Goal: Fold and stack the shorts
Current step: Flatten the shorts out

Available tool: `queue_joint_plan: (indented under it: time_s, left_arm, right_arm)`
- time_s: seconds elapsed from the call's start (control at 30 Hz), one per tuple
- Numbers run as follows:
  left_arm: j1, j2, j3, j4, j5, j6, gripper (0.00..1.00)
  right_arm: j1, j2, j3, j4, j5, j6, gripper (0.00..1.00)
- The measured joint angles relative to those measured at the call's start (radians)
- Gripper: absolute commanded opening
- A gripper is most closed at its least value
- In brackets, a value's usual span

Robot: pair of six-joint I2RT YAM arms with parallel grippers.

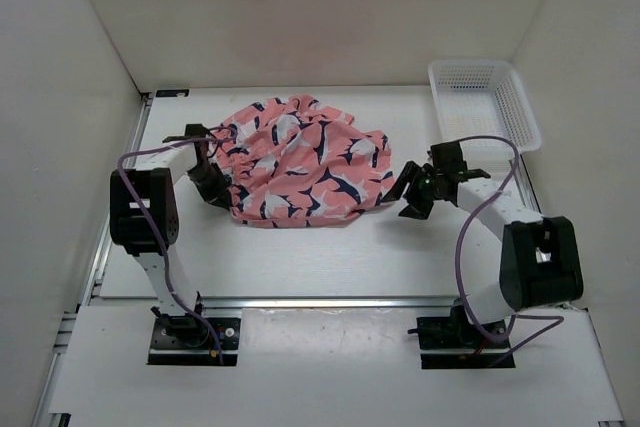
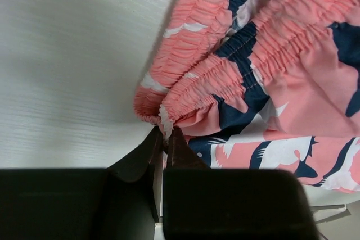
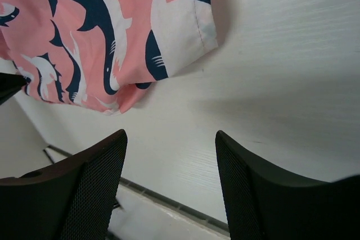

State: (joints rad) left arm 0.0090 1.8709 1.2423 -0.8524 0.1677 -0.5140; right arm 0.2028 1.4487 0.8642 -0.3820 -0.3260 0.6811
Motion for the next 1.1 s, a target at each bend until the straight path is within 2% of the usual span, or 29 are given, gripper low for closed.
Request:
queue_joint_plan:
  time_s: [0.23, 0.33, 0.4, 0.43, 0.47, 0.5, 0.6, 0.7, 0.77, 0.93, 1.0, 1.1]
  left_arm:
    - [0.000, -0.038, 0.005, 0.001, -0.007, -0.007, 0.10]
    - [0.000, -0.048, 0.006, 0.000, -0.012, -0.010, 0.10]
    - [0.000, -0.048, 0.006, 0.000, -0.015, -0.010, 0.10]
    - [0.000, -0.048, 0.006, 0.000, -0.016, -0.010, 0.10]
    - [0.000, -0.048, 0.006, 0.001, -0.018, -0.010, 0.10]
    - [0.000, -0.048, 0.006, 0.001, -0.019, -0.010, 0.10]
    - [0.000, -0.048, 0.020, -0.013, -0.022, -0.010, 0.10]
    - [0.000, -0.045, 0.097, -0.055, -0.024, -0.011, 0.10]
    - [0.000, -0.034, 0.214, -0.098, -0.025, -0.011, 0.10]
    - [0.014, 0.015, 0.646, -0.189, -0.020, -0.011, 0.10]
    - [0.029, 0.004, 0.761, -0.207, -0.013, -0.012, 0.10]
    - [0.043, -0.093, 0.732, -0.197, 0.010, -0.027, 0.10]
  right_arm:
    - [0.046, 0.148, -0.010, 0.155, -0.095, 0.141, 0.69]
    - [0.066, 0.187, -0.010, 0.209, -0.093, 0.192, 0.64]
    - [0.071, 0.210, -0.010, 0.238, -0.079, 0.218, 0.52]
    - [0.072, 0.221, -0.009, 0.248, -0.066, 0.225, 0.41]
    - [0.073, 0.236, -0.007, 0.254, -0.050, 0.230, 0.12]
    - [0.075, 0.253, -0.002, 0.259, -0.034, 0.232, 0.00]
    - [0.080, 0.295, 0.053, 0.236, 0.023, 0.217, 0.00]
    - [0.082, 0.317, 0.189, 0.169, 0.068, 0.170, 0.00]
    - [0.084, 0.328, 0.330, 0.121, 0.098, 0.132, 0.00]
    - [0.077, 0.318, 0.655, 0.071, 0.161, 0.047, 0.00]
    - [0.072, 0.264, 0.683, 0.066, 0.179, 0.018, 0.00]
    - [0.082, 0.126, 0.629, 0.053, 0.192, -0.026, 0.00]
